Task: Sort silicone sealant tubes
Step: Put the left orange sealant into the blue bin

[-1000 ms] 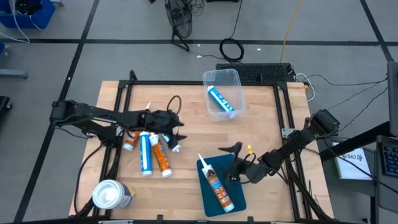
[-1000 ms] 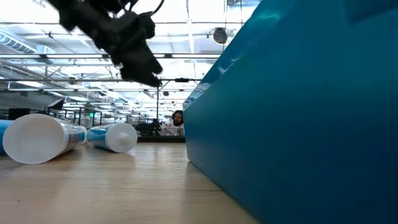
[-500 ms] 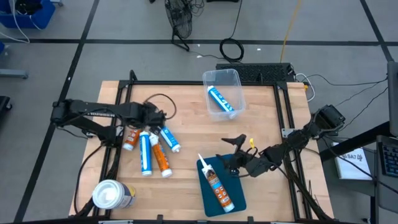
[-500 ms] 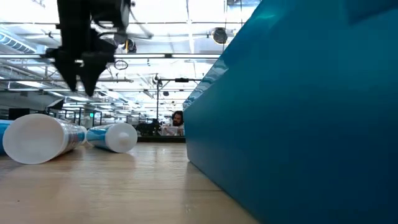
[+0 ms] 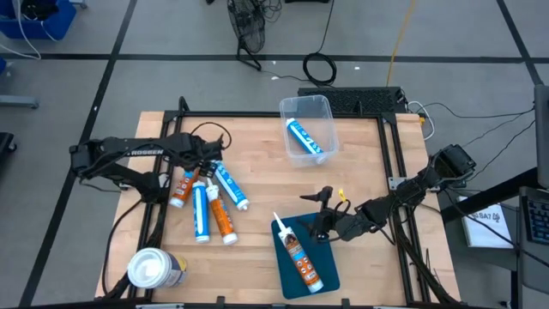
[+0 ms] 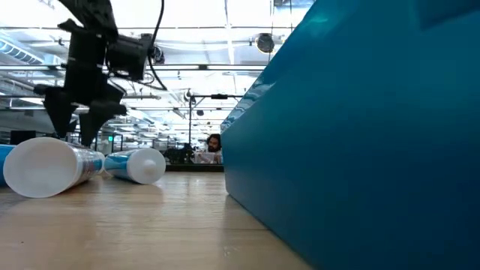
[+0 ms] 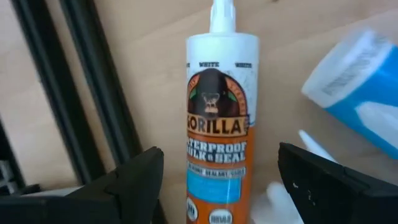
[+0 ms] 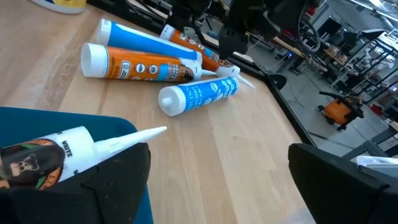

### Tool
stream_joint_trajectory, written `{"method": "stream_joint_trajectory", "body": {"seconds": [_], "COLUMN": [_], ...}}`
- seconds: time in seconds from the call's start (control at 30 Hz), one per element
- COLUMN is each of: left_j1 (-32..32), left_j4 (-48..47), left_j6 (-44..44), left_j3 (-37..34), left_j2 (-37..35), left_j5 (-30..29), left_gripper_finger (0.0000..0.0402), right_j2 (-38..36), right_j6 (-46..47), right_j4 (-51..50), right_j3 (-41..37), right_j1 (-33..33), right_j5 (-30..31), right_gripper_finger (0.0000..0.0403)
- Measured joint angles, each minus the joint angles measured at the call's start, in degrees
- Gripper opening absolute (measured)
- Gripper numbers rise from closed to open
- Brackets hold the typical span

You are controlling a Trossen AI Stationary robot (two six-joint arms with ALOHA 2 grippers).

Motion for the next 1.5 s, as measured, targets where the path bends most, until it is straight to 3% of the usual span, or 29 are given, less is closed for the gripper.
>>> {"method": "stream_joint_trajectory", "body": {"seconds": [0.5, 0.7, 0.87, 1.07, 1.3, 1.5], "left_j1": [4.3, 4.0, 3.9, 3.9, 0.8, -3.7], "left_j4": [11.2, 21.4, 21.3, 20.8, 20.8, 27.7], "left_j6": [1.9, 9.5, 15.5, 20.6, 28.8, 38.4], "left_j3": [-12.8, -14.9, -12.2, -5.6, 5.3, 11.4], "left_j2": [0.0, -0.2, 0.2, 0.0, 0.0, 0.0], "left_j5": [7.1, 13.3, 11.1, 5.7, 5.6, 5.6], "left_gripper_finger": [0.031, 0.0283, 0.0207, 0.0206, 0.0206, 0.0206], "right_j2": [0.0, 0.0, 0.0, 0.0, 0.0, 0.0], "right_j6": [0.0, 0.0, 0.0, 0.0, 0.3, 1.7], "right_j4": [0.0, 0.0, 0.0, 0.0, 0.0, -1.2], "right_j3": [0.0, 0.0, 0.0, 0.0, 0.0, 0.0], "right_j1": [0.0, 0.0, 0.0, 0.0, -0.7, -2.7], "right_j5": [0.0, 0.0, 0.0, 0.4, 1.6, 1.5], "right_gripper_finger": [0.0359, 0.0359, 0.0359, 0.0359, 0.0359, 0.0359]}}
